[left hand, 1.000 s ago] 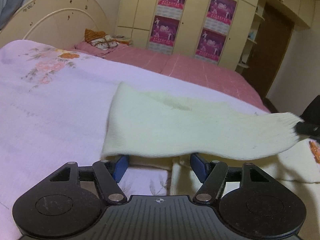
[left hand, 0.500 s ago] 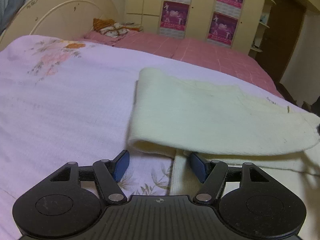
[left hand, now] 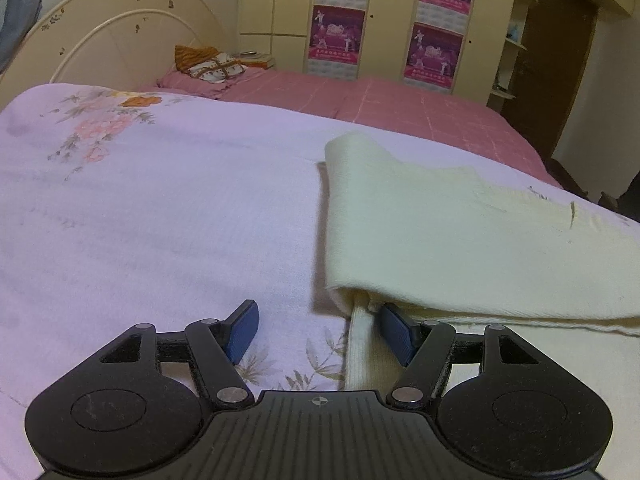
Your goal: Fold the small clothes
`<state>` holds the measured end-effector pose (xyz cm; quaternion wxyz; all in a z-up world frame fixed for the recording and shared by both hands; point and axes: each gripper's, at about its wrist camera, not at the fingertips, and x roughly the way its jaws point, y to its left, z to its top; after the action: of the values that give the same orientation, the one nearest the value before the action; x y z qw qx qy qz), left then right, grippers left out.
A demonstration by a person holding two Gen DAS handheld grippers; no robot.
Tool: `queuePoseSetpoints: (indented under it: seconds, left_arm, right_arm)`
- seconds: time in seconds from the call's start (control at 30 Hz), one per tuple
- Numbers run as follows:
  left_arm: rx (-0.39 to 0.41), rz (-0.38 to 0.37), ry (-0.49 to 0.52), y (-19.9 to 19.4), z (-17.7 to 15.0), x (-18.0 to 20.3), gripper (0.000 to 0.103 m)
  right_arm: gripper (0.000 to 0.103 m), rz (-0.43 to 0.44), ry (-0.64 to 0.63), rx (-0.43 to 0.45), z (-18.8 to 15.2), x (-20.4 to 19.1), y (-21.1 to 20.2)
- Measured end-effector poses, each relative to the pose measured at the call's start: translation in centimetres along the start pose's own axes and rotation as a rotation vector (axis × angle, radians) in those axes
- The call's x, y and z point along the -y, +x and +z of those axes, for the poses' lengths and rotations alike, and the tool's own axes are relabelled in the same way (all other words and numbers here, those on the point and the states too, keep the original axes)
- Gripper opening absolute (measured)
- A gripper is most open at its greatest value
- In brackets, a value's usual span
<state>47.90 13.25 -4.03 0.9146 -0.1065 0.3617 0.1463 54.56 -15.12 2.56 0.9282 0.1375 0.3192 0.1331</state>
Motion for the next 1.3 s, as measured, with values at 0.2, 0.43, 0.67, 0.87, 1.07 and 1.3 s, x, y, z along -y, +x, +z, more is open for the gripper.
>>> queuePoseSetpoints:
  seconds: [0.2, 0.43, 0.67, 0.87, 1.07, 1.3]
  left_arm:
    - [-0.005, -0.006, 0.010, 0.0, 0.1, -0.1, 0.067]
    - [-0.002, -0.009, 0.024, 0.1, -0.1, -0.1, 0.067]
    - [-0.002, -0.016, 0.033, 0.2, 0.0, -0.4, 0.067]
    - [-0.003, -0.018, 0.042, 0.2, 0.0, -0.4, 0.067]
    - [-0.005, -0.023, 0.051, 0.2, 0.0, -0.5, 0.067]
    - [-0.003, -0.017, 0.063, 0.2, -0.1, -0.3, 0.067]
  right_arm:
    - [0.006, -0.028, 0.017, -0.005, -1.1, 1.3, -0.5]
    - [0.006, -0.060, 0.034, 0.007, -1.3, 2.8, -1.1]
    - [0.006, -0.078, 0.027, 0.004, -1.4, 3.7, -1.1]
    - [0.006, -0.084, 0.022, -0.009, -1.8, 4.1, -0.9]
    - [0.006, -0.092, -0.008, 0.007, -1.7, 3.9, -0.8]
    - [0.006, -0.109, -0.035, -0.016, -1.4, 4.3, 0.1]
